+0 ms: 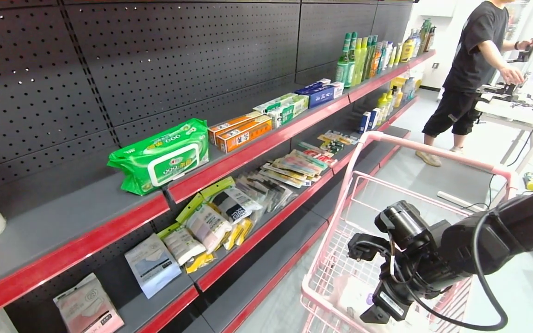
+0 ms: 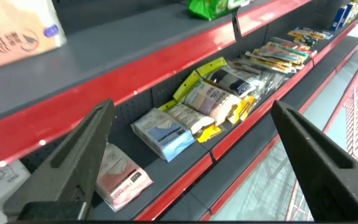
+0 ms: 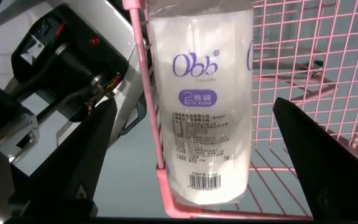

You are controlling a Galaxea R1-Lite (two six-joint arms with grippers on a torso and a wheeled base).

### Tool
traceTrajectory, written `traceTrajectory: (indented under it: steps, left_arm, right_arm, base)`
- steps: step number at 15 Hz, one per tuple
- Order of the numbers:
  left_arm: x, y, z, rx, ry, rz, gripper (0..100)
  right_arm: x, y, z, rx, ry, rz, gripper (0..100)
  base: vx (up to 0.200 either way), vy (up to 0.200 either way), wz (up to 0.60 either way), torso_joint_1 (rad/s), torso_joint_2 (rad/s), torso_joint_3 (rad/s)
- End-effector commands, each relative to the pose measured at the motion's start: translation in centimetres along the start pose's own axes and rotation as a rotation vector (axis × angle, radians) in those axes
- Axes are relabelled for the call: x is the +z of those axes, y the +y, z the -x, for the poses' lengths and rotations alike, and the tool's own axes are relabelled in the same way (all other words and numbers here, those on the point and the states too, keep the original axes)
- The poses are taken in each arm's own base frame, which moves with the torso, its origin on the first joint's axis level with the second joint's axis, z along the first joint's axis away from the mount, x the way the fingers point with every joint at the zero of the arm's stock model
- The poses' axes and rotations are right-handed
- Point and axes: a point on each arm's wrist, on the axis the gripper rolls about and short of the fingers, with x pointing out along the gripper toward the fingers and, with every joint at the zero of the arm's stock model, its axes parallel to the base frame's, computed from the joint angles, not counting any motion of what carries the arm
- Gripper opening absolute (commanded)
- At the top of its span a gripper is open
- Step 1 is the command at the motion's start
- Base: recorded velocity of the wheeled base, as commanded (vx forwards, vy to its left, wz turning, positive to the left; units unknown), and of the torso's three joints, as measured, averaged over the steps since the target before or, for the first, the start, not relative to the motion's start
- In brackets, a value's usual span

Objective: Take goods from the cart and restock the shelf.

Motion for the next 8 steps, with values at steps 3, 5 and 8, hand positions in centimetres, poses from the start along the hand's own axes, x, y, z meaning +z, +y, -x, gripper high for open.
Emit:
traceTrajectory:
  steps: [3,5,8]
  left_arm:
    - [0.0,0.0,0.0,0.001,0.000,0.000,100]
    - [0.0,0.0,0.0,0.001,0.000,0.000,100]
    - [0.0,0.0,0.0,0.001,0.000,0.000,100]
  right_arm:
    - [0.5,0.2,0.1,0.001,-0.013,0.013,100]
    - [0.6,0.3,-0.4,0.006,-0.002,0.020,100]
    - [0.6,0.3,-1.6,0.019,0.029,0.019,100]
  base:
    - [0.000,0.000,0.00,-0.141,0.33,0.178]
    - [0.000,0.000,0.00,-0.032,0.09,0.051]
    - [0.000,0.000,0.00,0.000,0.00,0.000]
